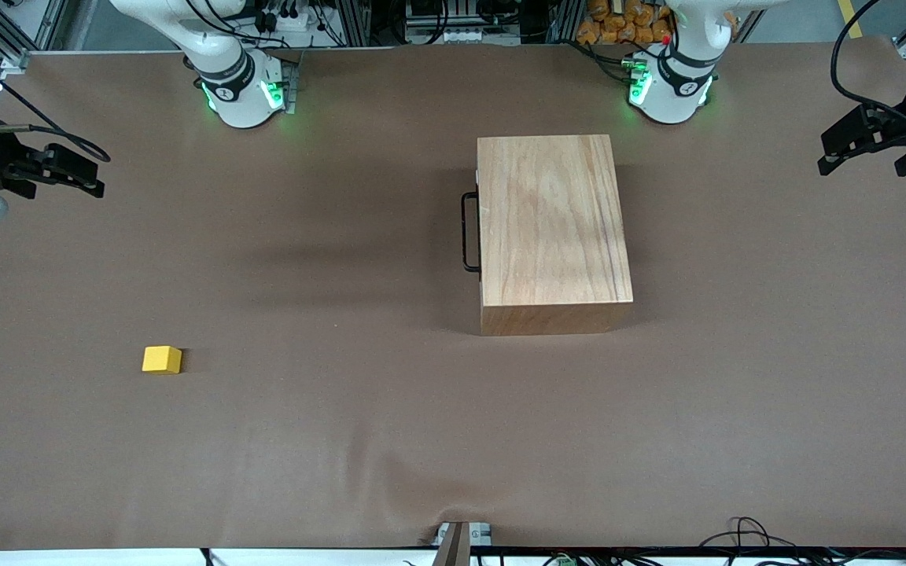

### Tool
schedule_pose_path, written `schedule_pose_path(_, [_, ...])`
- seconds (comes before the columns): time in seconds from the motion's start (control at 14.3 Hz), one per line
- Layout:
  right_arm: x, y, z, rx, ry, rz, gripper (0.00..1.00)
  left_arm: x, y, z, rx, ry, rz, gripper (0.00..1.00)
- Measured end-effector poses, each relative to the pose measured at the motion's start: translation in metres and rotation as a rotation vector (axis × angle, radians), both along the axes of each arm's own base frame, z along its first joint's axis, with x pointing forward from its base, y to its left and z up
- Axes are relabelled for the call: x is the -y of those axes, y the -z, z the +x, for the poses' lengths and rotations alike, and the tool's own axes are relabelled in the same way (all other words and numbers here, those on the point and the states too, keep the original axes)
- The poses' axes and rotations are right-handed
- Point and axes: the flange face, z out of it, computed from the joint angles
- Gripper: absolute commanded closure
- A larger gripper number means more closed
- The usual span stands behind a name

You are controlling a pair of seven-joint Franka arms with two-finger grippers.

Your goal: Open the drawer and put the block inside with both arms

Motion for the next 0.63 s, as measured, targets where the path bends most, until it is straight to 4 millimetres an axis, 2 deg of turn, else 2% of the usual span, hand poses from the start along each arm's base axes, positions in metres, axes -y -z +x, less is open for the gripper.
schedule_pose_path(0.28, [0.0, 0.003, 0.001, -0.006, 0.0, 0.0, 0.0, -0.001, 0.001, -0.005, -0.038, -0.002, 0.002, 0.0])
schedule_pose_path(0.63, [0.001, 0.005, 0.001, -0.013, 0.001, 0.0, 0.0, -0.016, -0.004, -0.007, -0.048, -0.03, 0.0, 0.0])
